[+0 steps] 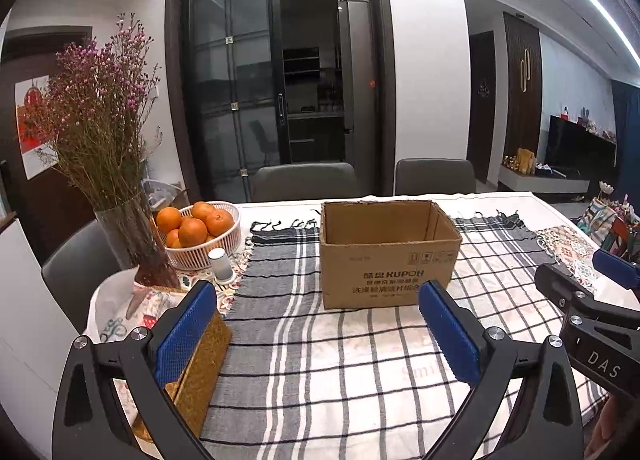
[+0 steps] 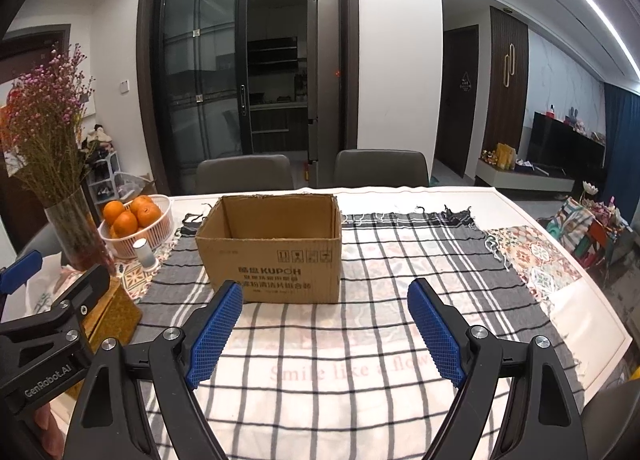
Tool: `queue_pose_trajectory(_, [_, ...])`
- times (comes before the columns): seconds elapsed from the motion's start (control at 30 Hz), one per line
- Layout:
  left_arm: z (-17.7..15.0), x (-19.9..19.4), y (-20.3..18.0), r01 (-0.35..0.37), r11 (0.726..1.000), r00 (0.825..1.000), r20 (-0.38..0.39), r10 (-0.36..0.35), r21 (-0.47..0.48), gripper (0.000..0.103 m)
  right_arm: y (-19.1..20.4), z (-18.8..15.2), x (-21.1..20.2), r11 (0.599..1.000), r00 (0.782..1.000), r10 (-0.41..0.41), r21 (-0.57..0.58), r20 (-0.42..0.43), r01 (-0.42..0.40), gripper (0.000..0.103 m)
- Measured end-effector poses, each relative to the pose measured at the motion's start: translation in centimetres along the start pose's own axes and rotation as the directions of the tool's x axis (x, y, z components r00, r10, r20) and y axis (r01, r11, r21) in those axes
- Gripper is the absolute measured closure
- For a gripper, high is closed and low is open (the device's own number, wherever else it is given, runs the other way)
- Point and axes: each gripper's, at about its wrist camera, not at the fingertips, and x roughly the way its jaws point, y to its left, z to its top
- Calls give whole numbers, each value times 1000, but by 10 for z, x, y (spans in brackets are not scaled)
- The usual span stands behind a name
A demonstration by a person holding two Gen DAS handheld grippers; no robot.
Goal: Organize rigid objects
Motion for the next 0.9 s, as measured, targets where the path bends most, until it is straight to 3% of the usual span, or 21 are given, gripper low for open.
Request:
queue_pose_trajectory(0.13, [-6, -6, 1, 24, 1000, 1000, -8, -24, -13, 0, -1, -7, -6, 1000, 1000, 4, 3, -1, -4, 17])
queue_pose_trajectory(0.9, [-15, -31, 3, 6, 1000, 1000, 31, -6, -26, 0, -1, -18, -28, 1000, 999, 10, 7, 32, -10, 17])
